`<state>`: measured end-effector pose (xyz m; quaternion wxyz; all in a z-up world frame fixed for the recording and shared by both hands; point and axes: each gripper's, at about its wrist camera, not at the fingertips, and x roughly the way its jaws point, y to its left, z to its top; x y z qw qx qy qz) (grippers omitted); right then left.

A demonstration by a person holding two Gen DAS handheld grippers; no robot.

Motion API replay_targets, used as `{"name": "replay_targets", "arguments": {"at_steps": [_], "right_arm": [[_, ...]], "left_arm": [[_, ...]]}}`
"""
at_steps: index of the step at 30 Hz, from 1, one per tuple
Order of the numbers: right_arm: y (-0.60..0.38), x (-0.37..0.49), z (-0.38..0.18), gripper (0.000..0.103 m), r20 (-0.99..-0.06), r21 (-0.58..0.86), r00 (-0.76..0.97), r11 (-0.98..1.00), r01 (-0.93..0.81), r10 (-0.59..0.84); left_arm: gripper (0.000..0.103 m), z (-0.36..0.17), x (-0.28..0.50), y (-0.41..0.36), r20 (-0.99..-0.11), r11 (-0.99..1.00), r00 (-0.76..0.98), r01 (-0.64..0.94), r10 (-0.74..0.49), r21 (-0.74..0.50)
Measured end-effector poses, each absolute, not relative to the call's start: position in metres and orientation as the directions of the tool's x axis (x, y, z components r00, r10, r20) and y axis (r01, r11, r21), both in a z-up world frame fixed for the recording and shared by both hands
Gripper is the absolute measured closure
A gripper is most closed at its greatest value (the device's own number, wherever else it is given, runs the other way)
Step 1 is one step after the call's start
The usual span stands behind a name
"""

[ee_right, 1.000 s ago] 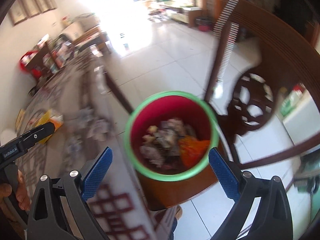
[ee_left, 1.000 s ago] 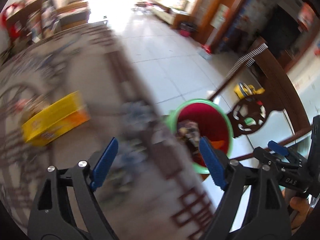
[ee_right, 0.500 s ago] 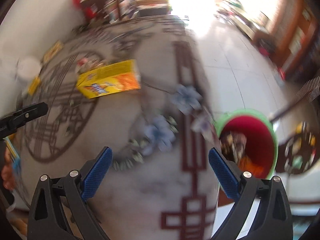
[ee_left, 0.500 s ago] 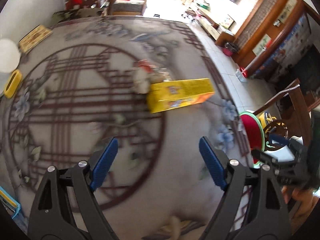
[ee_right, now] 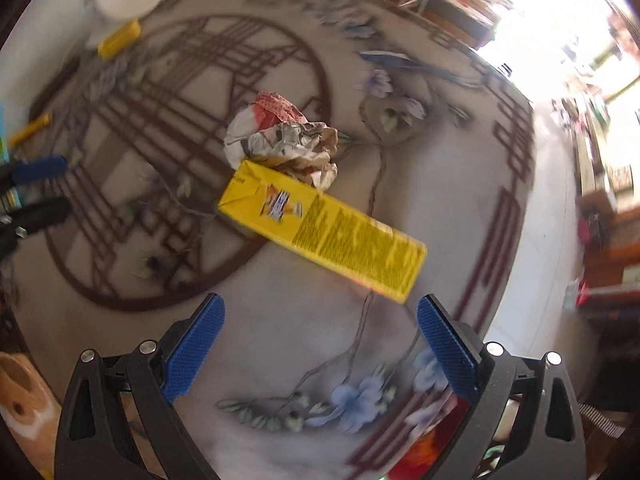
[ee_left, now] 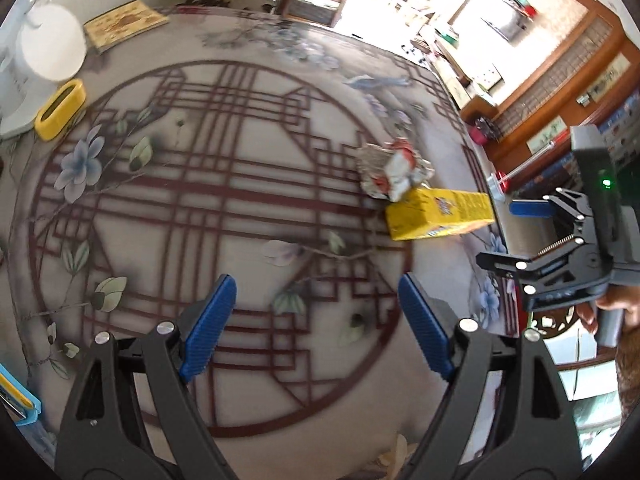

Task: Collect trash
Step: 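Grasp the yellow iced-tea carton with the right gripper while the left grasps the crumpled paper wad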

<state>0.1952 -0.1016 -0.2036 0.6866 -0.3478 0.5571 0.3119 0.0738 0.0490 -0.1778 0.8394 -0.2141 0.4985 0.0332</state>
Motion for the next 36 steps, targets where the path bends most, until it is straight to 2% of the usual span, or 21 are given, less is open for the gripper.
{"name": "replay_targets", "arguments": {"at_steps": [9,11,14,15,16,19,23,26,28,31,36], "right_arm": [[-0.074,0.224,-0.244,0.009,-0.99,-0.138,0.123,0.408,-0.903,-0.062],[-0.072,0.221,-0.25,0.013,-0.992,-0.127,0.108,0.38,-0.916,-0.073],[-0.077,0.208,-0.253,0.029,-0.993,-0.117,0.103,0.354,-0.928,-0.058],[-0.08,0.203,-0.254,0.045,-0.994,-0.109,0.096,0.358,-0.927,-0.053],[-0.084,0.199,-0.254,0.054,-0.994,-0.104,0.094,0.365,-0.925,-0.046],[-0.102,0.182,-0.247,0.067,-0.993,-0.092,0.112,0.443,-0.892,0.02],[-0.141,0.157,-0.224,0.067,-0.975,0.07,0.082,0.642,-0.764,0.204],[-0.166,0.14,-0.21,0.067,-0.954,0.155,0.101,0.751,-0.642,0.284],[-0.178,0.131,-0.201,0.067,-0.946,0.166,0.147,0.82,-0.548,0.289],[-0.204,0.119,-0.19,0.067,-0.916,0.277,0.172,0.88,-0.385,0.363],[-0.217,0.112,-0.175,0.067,-0.913,0.268,0.213,0.905,-0.331,0.348]], "left_arm": [[0.022,-0.196,0.076,0.059,-0.873,0.884,0.465,-0.334,-0.148,-0.327],[0.022,-0.198,0.078,0.059,-0.878,0.884,0.456,-0.338,-0.146,-0.322],[0.022,-0.2,0.082,0.058,-0.882,0.888,0.45,-0.338,-0.14,-0.313],[0.022,-0.2,0.084,0.058,-0.882,0.888,0.449,-0.338,-0.139,-0.312],[0.022,-0.2,0.087,0.057,-0.882,0.888,0.45,-0.337,-0.14,-0.313],[0.022,-0.196,0.098,0.054,-0.876,0.895,0.464,-0.325,-0.131,-0.306],[0.022,-0.185,0.122,0.042,-0.852,0.911,0.51,-0.284,-0.121,-0.299],[0.022,-0.18,0.147,0.027,-0.841,0.932,0.525,-0.225,-0.131,-0.286],[0.022,-0.181,0.164,0.014,-0.84,0.945,0.528,-0.192,-0.129,-0.266],[0.022,-0.184,0.185,-0.002,-0.837,0.954,0.53,-0.161,-0.133,-0.254],[0.022,-0.197,0.209,-0.026,-0.851,0.96,0.501,-0.127,-0.156,-0.251]]}}
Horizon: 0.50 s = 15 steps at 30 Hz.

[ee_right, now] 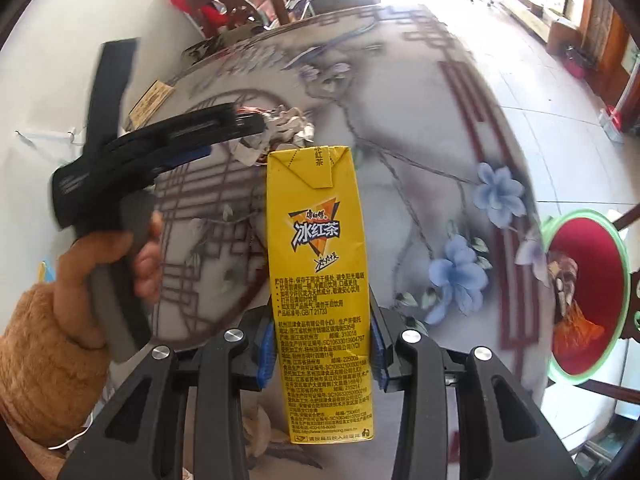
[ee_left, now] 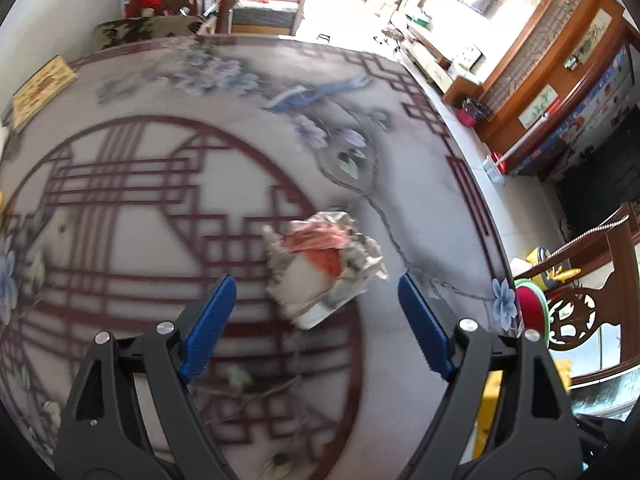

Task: Collect trash
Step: 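Grasp the yellow iced-tea carton with the right gripper while the left grasps the crumpled paper wad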

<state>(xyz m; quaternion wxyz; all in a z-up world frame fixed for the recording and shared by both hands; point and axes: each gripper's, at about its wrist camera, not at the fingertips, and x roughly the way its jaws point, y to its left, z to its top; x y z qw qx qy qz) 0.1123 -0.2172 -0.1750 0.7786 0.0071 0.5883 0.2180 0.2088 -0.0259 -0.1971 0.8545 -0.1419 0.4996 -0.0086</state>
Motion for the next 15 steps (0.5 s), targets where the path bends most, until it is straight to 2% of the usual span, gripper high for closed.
{"name": "replay_targets", "arguments": {"at_steps": [4,5,6,8,9,15], "right_arm": [[-0.219,0.113,-0.174,0.067,-0.906,0.281,0.231,0.912,-0.298,0.354],[-0.219,0.112,-0.173,0.067,-0.905,0.281,0.232,0.912,-0.3,0.355],[-0.22,0.11,-0.173,0.067,-0.905,0.28,0.234,0.911,-0.303,0.356],[-0.223,0.106,-0.171,0.067,-0.904,0.276,0.239,0.91,-0.31,0.355],[-0.224,0.104,-0.17,0.067,-0.903,0.276,0.241,0.91,-0.31,0.356],[-0.226,0.105,-0.166,0.067,-0.896,0.268,0.273,0.917,-0.294,0.35]], "left_arm": [[0.024,-0.211,0.221,-0.034,-0.865,0.964,0.477,-0.115,-0.156,-0.238],[0.035,-0.213,0.222,-0.034,-0.866,0.964,0.473,-0.112,-0.162,-0.242],[0.053,-0.214,0.223,-0.034,-0.867,0.963,0.469,-0.109,-0.169,-0.247],[0.057,-0.214,0.221,-0.033,-0.86,0.958,0.472,-0.094,-0.196,-0.27],[0.064,-0.212,0.218,-0.034,-0.856,0.955,0.473,-0.09,-0.209,-0.283],[0.068,-0.183,0.19,-0.029,-0.819,0.949,0.532,-0.089,-0.213,-0.304]]}}
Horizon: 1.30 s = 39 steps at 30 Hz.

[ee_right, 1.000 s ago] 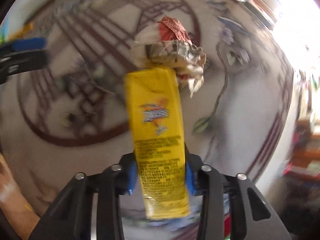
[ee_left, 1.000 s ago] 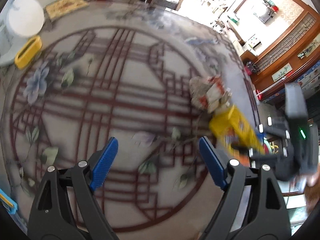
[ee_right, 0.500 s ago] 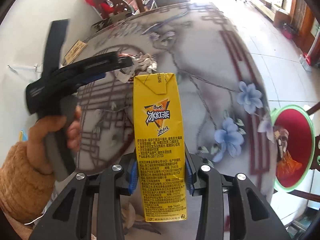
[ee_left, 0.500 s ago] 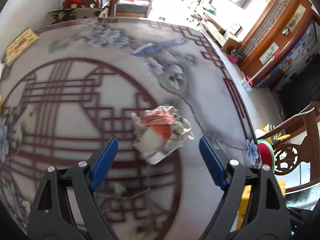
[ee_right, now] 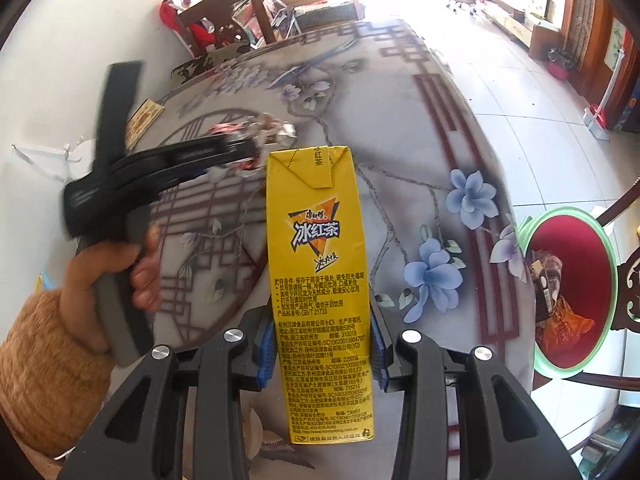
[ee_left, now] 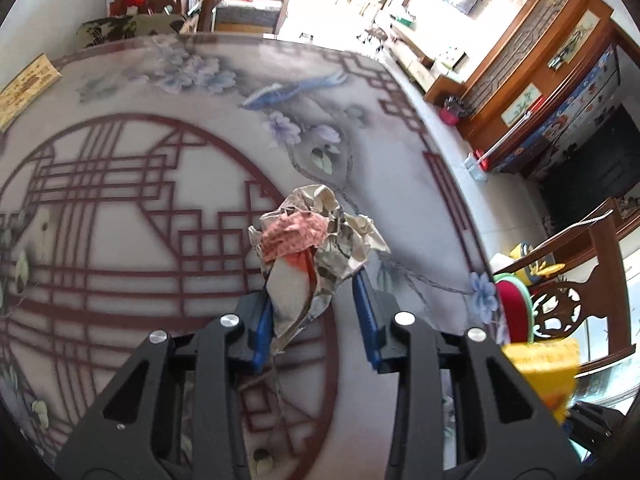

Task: Collect trash
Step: 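Grasp the yellow iced-tea carton with the right gripper while the left grasps the crumpled paper wad, then carry the yellow carton and paper wad toward the red bin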

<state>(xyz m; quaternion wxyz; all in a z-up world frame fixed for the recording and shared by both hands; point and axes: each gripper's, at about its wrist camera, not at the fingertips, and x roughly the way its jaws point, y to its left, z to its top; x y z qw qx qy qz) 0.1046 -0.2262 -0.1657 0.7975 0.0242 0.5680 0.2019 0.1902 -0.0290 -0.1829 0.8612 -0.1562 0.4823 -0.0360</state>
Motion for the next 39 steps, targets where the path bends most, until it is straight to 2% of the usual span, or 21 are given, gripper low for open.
{"name": "replay_targets", "arguments": {"at_steps": [9,22,39], "right_arm": [[-0.221,0.099,-0.154,0.067,-0.882,0.266,0.303,0.911,-0.314,0.362],[-0.238,0.084,-0.137,0.067,-0.867,0.249,0.362,0.927,-0.28,0.343],[-0.328,0.074,-0.141,0.067,-0.869,0.237,0.419,0.965,-0.111,0.262]], "left_arm": [[0.068,-0.134,0.142,-0.028,-0.778,0.962,0.606,-0.079,-0.163,-0.263],[0.068,-0.111,0.109,-0.033,-0.757,0.962,0.633,-0.067,-0.164,-0.265],[0.067,-0.103,0.105,-0.122,-0.756,0.965,0.603,0.105,-0.253,-0.24]]}}
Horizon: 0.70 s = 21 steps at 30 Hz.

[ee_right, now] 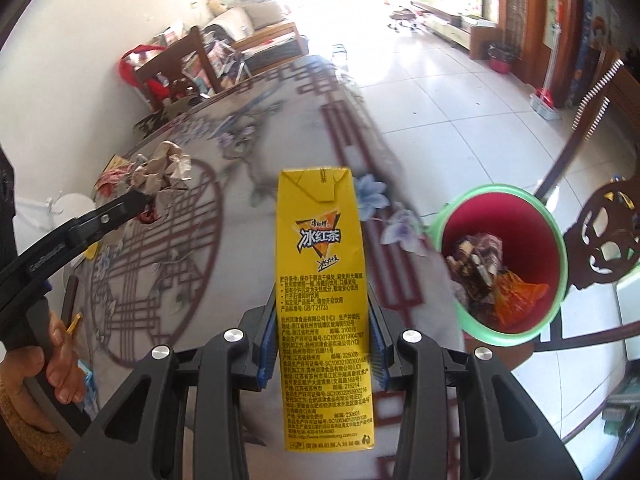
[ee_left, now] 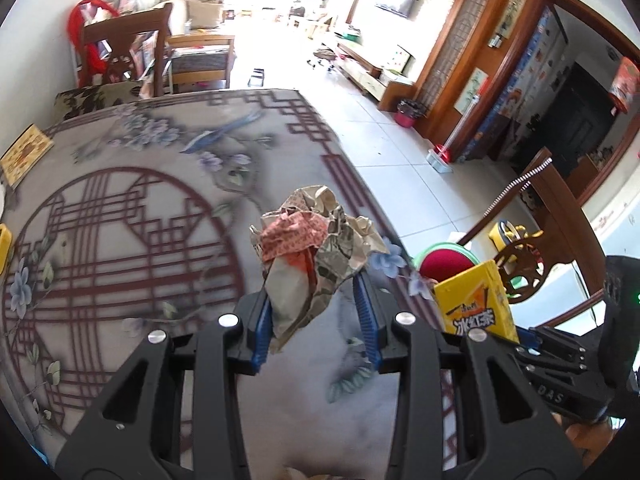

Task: Collect trash
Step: 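Carry the yellow carton and paper wad toward the red bin, then open the right gripper over the bin while the left releases the paper wad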

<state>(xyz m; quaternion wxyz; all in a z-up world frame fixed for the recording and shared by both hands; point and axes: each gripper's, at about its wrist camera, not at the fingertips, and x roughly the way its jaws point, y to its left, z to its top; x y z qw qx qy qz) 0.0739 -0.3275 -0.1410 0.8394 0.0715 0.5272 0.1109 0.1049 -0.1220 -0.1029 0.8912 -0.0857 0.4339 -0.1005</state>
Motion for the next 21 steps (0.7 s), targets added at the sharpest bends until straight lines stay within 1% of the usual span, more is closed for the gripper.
{"name": "replay_targets", "arguments": {"at_steps": [13,21], "right_arm": [[-0.428,0.09,-0.154,0.067,-0.885,0.202,0.433,0.979,0.024,0.172],[-0.475,0.122,-0.172,0.066,-0.896,0.169,0.427,0.982,0.087,0.117]], "left_arm": [[0.067,-0.107,0.121,-0.202,-0.775,0.953,0.556,0.196,-0.301,-0.23],[0.067,-0.111,0.129,-0.236,-0.791,0.95,0.532,0.233,-0.302,-0.207]]}}
